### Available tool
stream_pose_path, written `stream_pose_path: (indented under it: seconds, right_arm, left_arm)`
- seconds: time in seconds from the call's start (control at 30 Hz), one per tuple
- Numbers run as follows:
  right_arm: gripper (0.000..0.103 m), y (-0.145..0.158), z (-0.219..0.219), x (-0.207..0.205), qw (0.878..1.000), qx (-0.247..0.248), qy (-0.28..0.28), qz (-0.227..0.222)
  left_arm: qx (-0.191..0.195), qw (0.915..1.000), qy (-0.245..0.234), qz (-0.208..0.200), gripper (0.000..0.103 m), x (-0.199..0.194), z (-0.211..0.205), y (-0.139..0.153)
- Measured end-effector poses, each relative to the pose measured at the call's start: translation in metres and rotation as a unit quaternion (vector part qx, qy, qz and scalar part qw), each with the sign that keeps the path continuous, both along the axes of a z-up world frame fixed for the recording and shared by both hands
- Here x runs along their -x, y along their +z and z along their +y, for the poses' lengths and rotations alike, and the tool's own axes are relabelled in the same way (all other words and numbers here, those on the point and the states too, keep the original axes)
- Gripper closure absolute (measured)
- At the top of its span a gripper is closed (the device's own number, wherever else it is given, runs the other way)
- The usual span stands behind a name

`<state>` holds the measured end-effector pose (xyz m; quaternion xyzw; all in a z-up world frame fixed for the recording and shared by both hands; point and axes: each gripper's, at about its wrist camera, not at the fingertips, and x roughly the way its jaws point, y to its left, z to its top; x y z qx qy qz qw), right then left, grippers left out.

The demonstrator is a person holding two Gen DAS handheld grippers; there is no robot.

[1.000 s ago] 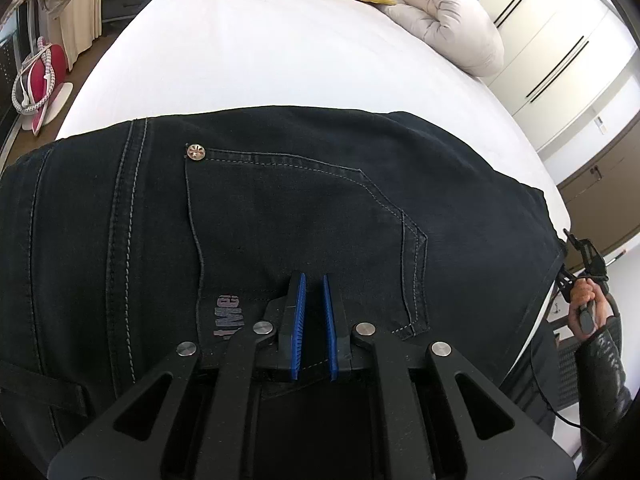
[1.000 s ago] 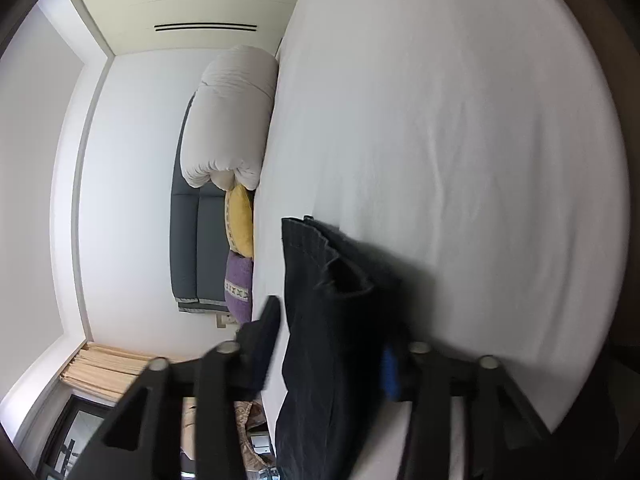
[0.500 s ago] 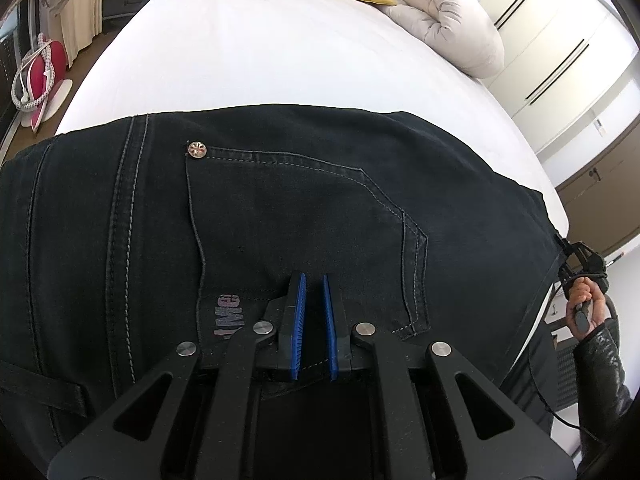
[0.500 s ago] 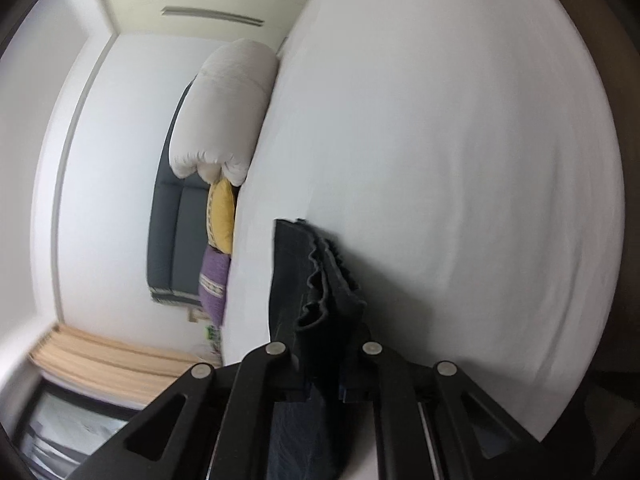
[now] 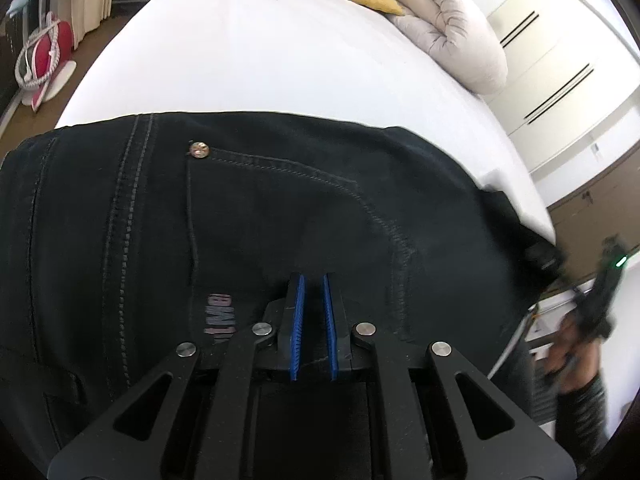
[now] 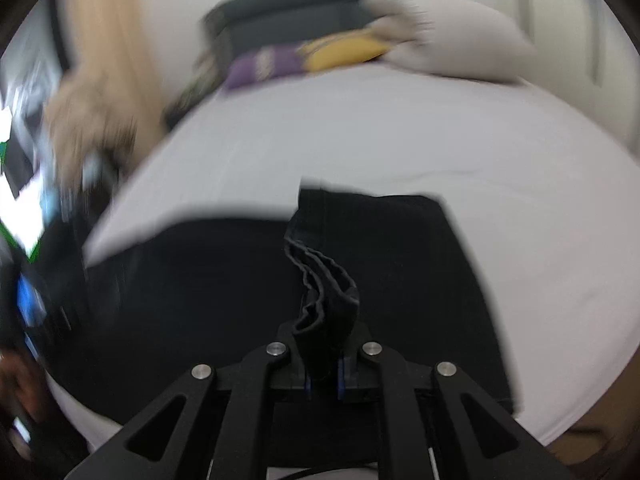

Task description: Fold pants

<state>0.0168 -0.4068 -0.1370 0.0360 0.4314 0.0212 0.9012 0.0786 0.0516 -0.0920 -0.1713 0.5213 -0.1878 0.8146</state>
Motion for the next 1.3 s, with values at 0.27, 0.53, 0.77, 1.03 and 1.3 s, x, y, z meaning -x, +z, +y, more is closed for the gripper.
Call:
stream_pose_path:
  seconds: [0.27,0.53,0.77,1.03,1.3]
  right_arm:
    - [0.093,-0.023,0.037,0.010,0.990,0.140,0.018,-0.003]
    - [0.093,-0.011,0.077,0.030,0.974,0.214,0.063,-0.038]
    - [0.093,-0.007,0.130,0.045,0.963,0.238,0.116,-0.057]
    - [0.093,-0.007,0.177,0.052,0.954,0.238,0.172,-0.065]
    - [0.093,-0.005,0.199,0.061,0.946,0.243,0.204,-0.070]
  left_arm:
    - [0.091,0.9959,0.002,-0.007,0.008,-0.008,-0.015,0.027]
    - [0.214,0.9711,-0.049,0.093,0.008,-0.046,-0.065,0.011]
    - [0.232,0.9612,-0.060,0.137,0.008,-0.063,-0.084,-0.003]
    - [0.232,0.9599,-0.061,0.145,0.013,-0.064,-0.082,-0.005]
    - [0.227,0.9602,-0.074,0.145,0.093,-0.062,-0.081,-0.006]
